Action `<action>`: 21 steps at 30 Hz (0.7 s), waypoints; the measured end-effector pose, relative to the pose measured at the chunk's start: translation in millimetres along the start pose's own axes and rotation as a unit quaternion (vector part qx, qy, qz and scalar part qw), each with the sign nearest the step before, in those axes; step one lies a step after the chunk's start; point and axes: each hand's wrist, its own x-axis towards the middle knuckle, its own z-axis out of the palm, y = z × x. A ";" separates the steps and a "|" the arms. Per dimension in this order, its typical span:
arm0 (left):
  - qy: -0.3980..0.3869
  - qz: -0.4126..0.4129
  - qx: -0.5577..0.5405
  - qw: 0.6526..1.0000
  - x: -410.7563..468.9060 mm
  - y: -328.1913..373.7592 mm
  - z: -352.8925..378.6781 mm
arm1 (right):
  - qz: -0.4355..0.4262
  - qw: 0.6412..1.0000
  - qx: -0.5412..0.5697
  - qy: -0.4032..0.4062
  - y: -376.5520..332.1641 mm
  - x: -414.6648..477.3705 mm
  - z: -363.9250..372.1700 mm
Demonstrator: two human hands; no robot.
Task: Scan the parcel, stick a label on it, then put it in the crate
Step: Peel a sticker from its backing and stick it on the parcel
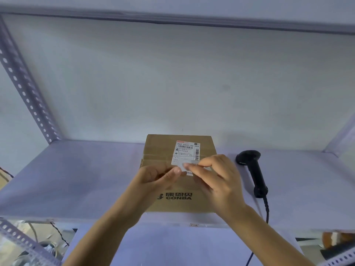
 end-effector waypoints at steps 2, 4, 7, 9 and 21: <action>0.005 -0.008 -0.036 0.999 -1.7 -0.6 6.1 | -0.001 1.000 -0.002 0.009 -2.6 -1.4 0.8; 0.020 -0.019 -0.080 0.996 -2.2 -1.5 9.3 | -0.003 1.000 -0.005 0.011 -4.4 -3.0 0.7; 0.033 -0.026 -0.139 0.989 -3.7 -2.7 10.4 | -0.001 1.000 -0.019 0.009 -6.3 -5.3 -1.5; 0.034 -0.027 -0.148 0.988 -4.4 -2.7 11.0 | -0.002 1.000 -0.025 0.012 -7.5 -5.2 -2.8; 0.024 -0.032 -0.168 0.985 -7.1 -0.6 13.0 | -0.016 0.999 -0.033 0.021 -11.2 -2.5 -7.0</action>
